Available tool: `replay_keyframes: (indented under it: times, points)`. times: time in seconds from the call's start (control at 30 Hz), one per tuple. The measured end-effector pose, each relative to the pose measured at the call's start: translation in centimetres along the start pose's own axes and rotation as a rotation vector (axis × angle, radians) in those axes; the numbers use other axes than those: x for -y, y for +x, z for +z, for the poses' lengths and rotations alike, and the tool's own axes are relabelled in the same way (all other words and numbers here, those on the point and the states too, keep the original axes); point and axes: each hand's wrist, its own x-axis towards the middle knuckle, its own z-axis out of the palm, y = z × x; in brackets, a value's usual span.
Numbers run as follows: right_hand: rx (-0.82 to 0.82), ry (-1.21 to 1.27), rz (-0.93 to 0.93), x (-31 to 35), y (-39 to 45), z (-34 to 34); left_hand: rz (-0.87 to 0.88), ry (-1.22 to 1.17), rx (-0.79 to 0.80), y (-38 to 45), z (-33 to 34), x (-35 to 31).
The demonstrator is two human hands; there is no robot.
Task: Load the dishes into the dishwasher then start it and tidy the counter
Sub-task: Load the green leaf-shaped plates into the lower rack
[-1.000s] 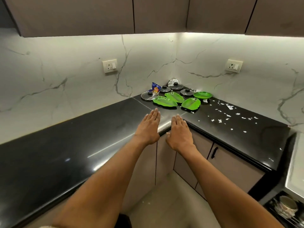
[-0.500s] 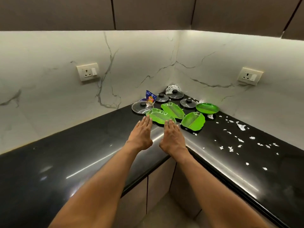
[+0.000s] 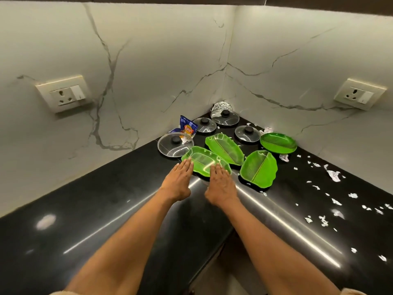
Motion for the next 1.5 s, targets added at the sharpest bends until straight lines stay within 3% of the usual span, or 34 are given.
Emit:
replay_keyframes:
  times: [0.3,0.57,1.03,1.2,1.37,1.5]
  points:
    - [0.130,0.008,0.005,-1.1,6.9,4.3,0.028,0.029,0.158,8.0,3.9,2.1]
    - [0.133,0.081,-0.081,-2.4,9.8,7.4,-0.001,-0.004,0.217,10.7,7.1,2.4]
    - [-0.077,0.274,-0.264,-9.3,6.3,10.4,0.135,-0.008,0.004,7.3,9.2,0.7]
    - [-0.103,0.295,-0.333,-11.3,5.5,10.3,0.080,-0.041,0.000,5.6,9.9,-0.7]
    - [-0.111,0.254,-0.335,-11.6,5.4,10.8,-0.090,-0.075,-0.007,2.8,11.7,-4.0]
    - [-0.129,0.193,-0.449,-12.1,5.0,11.8,-0.202,-0.102,-0.058,0.1,12.6,-6.2]
